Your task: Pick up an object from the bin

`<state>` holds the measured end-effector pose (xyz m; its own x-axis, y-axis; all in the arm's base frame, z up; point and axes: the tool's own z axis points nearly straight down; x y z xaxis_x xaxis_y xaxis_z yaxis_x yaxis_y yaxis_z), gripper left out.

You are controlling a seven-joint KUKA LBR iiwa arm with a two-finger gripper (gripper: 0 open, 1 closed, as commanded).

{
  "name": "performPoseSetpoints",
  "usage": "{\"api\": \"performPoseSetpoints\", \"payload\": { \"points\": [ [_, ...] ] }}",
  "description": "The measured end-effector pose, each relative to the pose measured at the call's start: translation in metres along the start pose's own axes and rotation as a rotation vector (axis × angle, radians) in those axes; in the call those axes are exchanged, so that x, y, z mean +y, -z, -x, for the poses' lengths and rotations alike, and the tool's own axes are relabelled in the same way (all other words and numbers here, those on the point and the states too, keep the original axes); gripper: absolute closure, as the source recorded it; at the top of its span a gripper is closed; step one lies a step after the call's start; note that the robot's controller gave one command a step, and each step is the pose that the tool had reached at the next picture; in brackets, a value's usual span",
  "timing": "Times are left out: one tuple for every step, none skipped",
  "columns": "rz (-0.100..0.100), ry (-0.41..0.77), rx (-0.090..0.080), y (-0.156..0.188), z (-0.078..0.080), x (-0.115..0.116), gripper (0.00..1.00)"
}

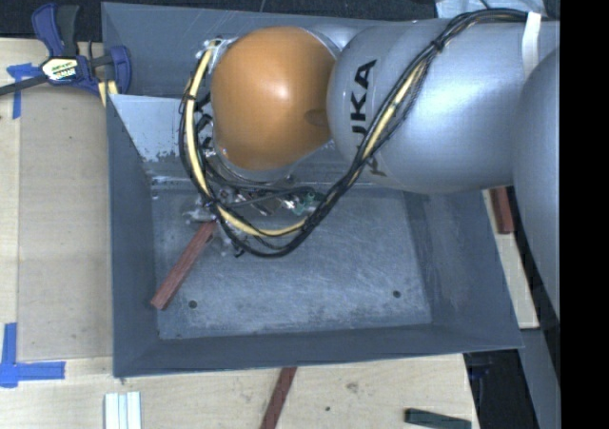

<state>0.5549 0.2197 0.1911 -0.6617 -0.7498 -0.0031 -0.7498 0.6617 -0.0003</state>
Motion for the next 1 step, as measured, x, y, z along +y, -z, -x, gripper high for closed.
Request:
{"api": "performPoseSetpoints", "payload": {
  "points": [
    [0.001, -0.001, 0.001, -0.0002, -0.0002, 0.0000, 1.00]
  ]
}}
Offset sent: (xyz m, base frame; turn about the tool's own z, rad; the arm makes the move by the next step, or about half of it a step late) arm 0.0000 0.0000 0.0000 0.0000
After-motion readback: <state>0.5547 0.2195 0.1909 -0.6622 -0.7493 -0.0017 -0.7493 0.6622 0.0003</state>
